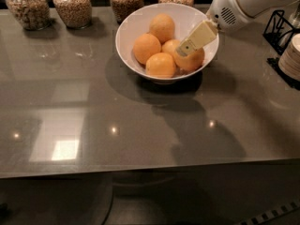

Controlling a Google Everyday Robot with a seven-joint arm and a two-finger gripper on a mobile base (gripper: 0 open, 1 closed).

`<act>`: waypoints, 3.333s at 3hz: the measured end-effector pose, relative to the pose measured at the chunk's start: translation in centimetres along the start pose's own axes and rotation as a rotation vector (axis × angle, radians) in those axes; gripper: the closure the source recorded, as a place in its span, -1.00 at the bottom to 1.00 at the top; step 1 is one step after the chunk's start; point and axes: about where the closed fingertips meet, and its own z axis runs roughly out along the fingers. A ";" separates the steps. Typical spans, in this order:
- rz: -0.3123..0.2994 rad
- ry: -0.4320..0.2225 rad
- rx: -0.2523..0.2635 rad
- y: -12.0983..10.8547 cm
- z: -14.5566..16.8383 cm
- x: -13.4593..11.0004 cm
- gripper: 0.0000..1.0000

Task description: Pick orange from white bowl

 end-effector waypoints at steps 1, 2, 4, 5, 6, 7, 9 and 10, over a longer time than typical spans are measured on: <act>0.039 0.025 -0.023 0.2 1.6 1.3 -0.38; 0.053 0.041 -0.047 0.4 3.1 1.9 -0.46; 0.048 0.084 -0.067 -0.2 5.5 3.1 -0.48; 0.047 0.110 -0.079 -0.3 6.5 4.3 -0.46; 0.027 0.100 -0.090 -0.3 7.0 5.0 -0.11; 0.005 0.080 -0.097 -0.2 7.1 5.0 0.34; -0.032 -0.028 -0.073 -0.2 4.7 3.0 1.00; -0.067 -0.126 -0.074 0.0 2.2 0.9 1.00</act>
Offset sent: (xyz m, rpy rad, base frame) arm 0.0124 0.0057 -0.0534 0.0197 0.1152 -0.0181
